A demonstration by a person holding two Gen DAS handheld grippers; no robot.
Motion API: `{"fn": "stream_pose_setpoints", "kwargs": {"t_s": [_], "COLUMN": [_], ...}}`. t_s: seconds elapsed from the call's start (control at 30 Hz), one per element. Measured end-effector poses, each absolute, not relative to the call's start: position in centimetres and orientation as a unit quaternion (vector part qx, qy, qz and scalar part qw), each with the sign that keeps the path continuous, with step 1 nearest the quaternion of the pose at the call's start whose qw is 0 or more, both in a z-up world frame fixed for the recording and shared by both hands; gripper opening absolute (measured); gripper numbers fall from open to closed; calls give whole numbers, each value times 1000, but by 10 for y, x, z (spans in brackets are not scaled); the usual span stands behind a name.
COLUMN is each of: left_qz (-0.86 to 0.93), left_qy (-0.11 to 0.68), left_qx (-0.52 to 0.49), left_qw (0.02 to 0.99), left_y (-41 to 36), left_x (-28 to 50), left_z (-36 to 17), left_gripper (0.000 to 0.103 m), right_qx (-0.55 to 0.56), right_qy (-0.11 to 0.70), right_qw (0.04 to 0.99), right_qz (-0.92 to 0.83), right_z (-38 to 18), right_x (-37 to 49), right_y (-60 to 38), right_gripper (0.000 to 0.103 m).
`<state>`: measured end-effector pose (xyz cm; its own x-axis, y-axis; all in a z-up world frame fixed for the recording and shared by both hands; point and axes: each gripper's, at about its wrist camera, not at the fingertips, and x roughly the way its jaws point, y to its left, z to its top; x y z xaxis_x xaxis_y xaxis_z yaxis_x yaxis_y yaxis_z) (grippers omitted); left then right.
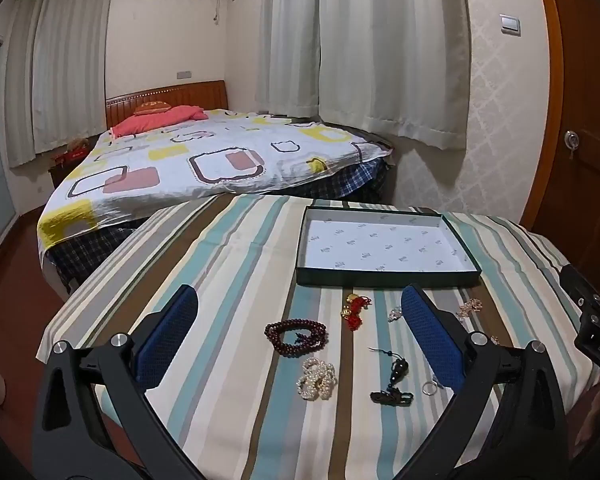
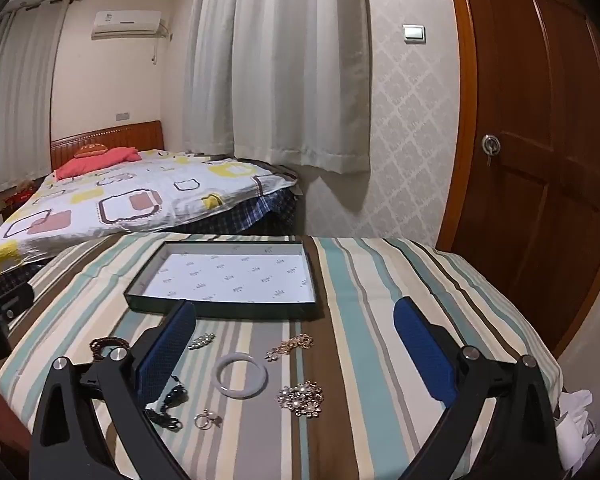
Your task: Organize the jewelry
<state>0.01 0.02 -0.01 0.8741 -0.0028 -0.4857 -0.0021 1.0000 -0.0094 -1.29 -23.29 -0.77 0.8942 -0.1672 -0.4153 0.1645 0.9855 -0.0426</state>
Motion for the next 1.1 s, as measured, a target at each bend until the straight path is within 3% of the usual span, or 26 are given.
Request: {"fn": "stream_pose_setpoints", "kwargs": {"t_s": [0.57, 1.1], "left_qz": [-6, -7], "left_qy": [226, 206], "left_qx": [-15, -19], "left_qw": [974, 978], "left_y": [3, 5], "left_x": [-21, -28], "left_z": [28, 40], "left_gripper": [99, 99], "right_qx": [5, 6], "right_qy": [185, 169], "right_qw": [979, 982], "right_qz": [-86, -88], "right_z": [33, 36], "right_x": [-34, -39], "right_y": [-226, -232], "right_gripper": [97, 97]}}
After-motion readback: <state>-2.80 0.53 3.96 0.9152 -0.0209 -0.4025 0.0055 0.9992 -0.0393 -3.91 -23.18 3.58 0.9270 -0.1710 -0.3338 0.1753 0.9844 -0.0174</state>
